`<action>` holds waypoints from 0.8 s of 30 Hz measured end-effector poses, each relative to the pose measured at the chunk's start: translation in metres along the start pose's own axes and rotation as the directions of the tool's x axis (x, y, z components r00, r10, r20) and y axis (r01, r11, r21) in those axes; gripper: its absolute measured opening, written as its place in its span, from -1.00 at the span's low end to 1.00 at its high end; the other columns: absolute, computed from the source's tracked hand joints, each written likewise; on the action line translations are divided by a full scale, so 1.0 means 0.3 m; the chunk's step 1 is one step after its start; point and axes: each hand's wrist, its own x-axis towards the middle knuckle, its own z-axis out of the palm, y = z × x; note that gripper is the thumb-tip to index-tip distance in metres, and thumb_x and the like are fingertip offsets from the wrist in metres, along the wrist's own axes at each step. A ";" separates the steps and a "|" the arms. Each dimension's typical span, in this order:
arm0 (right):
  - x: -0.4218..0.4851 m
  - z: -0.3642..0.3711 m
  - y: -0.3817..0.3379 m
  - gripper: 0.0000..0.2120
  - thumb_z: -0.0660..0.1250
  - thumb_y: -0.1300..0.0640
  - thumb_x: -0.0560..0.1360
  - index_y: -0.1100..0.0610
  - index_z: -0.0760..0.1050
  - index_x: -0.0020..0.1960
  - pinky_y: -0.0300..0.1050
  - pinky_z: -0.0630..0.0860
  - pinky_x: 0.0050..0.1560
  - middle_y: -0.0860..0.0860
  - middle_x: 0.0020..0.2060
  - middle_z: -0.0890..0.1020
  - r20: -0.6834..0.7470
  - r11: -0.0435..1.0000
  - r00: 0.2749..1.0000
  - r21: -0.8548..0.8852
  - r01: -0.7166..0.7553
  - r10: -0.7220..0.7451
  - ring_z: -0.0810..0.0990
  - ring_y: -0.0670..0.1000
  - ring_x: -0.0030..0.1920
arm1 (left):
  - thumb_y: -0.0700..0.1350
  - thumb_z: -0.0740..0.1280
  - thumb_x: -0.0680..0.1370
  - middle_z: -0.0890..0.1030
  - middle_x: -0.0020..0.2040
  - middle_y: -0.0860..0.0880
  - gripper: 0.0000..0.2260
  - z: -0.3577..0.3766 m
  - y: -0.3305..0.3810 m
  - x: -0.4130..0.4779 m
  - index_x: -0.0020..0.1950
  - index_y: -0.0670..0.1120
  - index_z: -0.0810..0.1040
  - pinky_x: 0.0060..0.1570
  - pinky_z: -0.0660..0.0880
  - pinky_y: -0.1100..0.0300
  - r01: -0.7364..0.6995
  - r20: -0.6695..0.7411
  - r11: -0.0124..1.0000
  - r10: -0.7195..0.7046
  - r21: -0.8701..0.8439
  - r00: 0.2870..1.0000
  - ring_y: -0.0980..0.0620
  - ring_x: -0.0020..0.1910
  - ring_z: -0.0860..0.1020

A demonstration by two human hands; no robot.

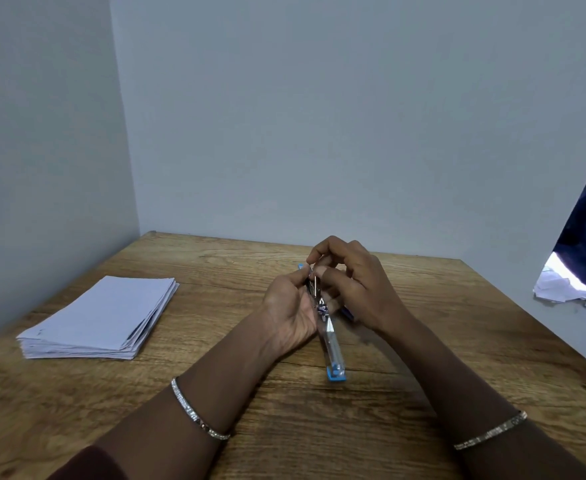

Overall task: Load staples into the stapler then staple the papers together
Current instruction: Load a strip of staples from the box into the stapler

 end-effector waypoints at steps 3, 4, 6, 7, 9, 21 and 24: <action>-0.002 -0.007 -0.005 -0.83 0.24 0.14 0.49 0.06 0.61 -0.03 -0.13 0.43 -0.07 -0.15 -0.22 0.61 -0.012 0.998 1.000 -0.055 0.022 -0.023 0.50 -0.01 0.00 | -0.11 0.04 0.71 0.62 0.20 -0.32 -0.61 0.002 0.006 0.000 0.25 -0.36 0.52 0.07 0.61 -0.09 0.011 -0.006 1.000 -0.011 -0.022 1.000 -0.21 0.03 0.67; -0.004 -0.009 -0.006 -0.82 0.23 0.13 0.49 0.07 0.62 -0.05 -0.15 0.42 -0.07 -0.11 -0.21 0.61 -0.011 0.998 1.000 -0.059 0.022 -0.022 0.49 -0.02 0.00 | -0.12 0.04 0.71 0.64 0.14 -0.34 -0.62 0.002 0.008 0.001 0.21 -0.38 0.52 0.01 0.62 -0.10 0.021 -0.008 1.000 -0.021 -0.023 1.000 -0.22 -0.04 0.70; -0.004 -0.010 -0.008 -0.80 0.24 0.14 0.49 0.10 0.64 -0.08 -0.15 0.42 -0.06 -0.07 -0.22 0.63 -0.009 0.998 1.000 -0.061 0.027 -0.028 0.49 -0.01 -0.01 | -0.13 0.04 0.71 0.66 0.03 -0.37 -0.61 0.001 0.012 0.001 0.13 -0.42 0.52 -0.03 0.62 -0.14 0.050 -0.002 0.998 -0.050 -0.041 0.999 -0.24 -0.11 0.71; -0.003 -0.010 -0.010 -0.80 0.24 0.15 0.49 0.12 0.65 -0.10 -0.13 0.42 -0.04 -0.06 -0.22 0.65 -0.012 0.998 0.999 -0.057 0.033 -0.034 0.50 -0.01 -0.02 | -0.13 0.04 0.71 0.66 0.01 -0.37 -0.60 0.001 0.014 0.003 0.11 -0.43 0.52 0.00 0.62 -0.14 0.061 0.000 0.997 -0.062 -0.054 0.998 -0.25 -0.12 0.71; 0.001 -0.013 -0.013 -0.80 0.26 0.17 0.47 0.17 0.66 -0.14 -0.04 0.45 0.01 0.00 -0.20 0.66 -0.035 0.999 0.999 -0.021 0.035 -0.036 0.52 0.02 -0.04 | -0.13 0.03 0.72 0.66 -0.02 -0.39 -0.57 -0.001 0.018 0.006 0.08 -0.45 0.52 -0.01 0.64 -0.13 0.080 -0.003 0.995 -0.081 -0.060 0.997 -0.27 -0.12 0.70; 0.017 -0.044 0.018 -0.77 0.24 0.12 0.51 0.14 0.66 -0.16 -0.02 0.44 0.02 0.01 -0.16 0.66 -0.151 0.999 0.987 -0.019 -0.049 0.046 0.56 0.05 0.01 | -0.16 0.14 0.69 0.65 0.00 -0.43 -0.65 -0.011 0.022 0.013 0.19 -0.46 0.49 -0.01 0.63 -0.12 0.105 -0.035 0.992 -0.103 0.063 0.994 -0.33 -0.12 0.70; 0.023 -0.045 0.032 -0.82 0.26 0.21 0.59 0.13 0.63 -0.08 -0.03 0.48 0.04 -0.07 -0.12 0.68 -0.213 0.997 0.976 -0.062 -0.055 0.040 0.59 0.01 0.00 | -0.12 0.13 0.69 0.66 -0.01 -0.43 -0.62 -0.016 0.024 0.016 0.18 -0.45 0.52 -0.11 0.65 -0.11 0.097 -0.042 0.993 -0.094 0.065 0.995 -0.32 -0.14 0.71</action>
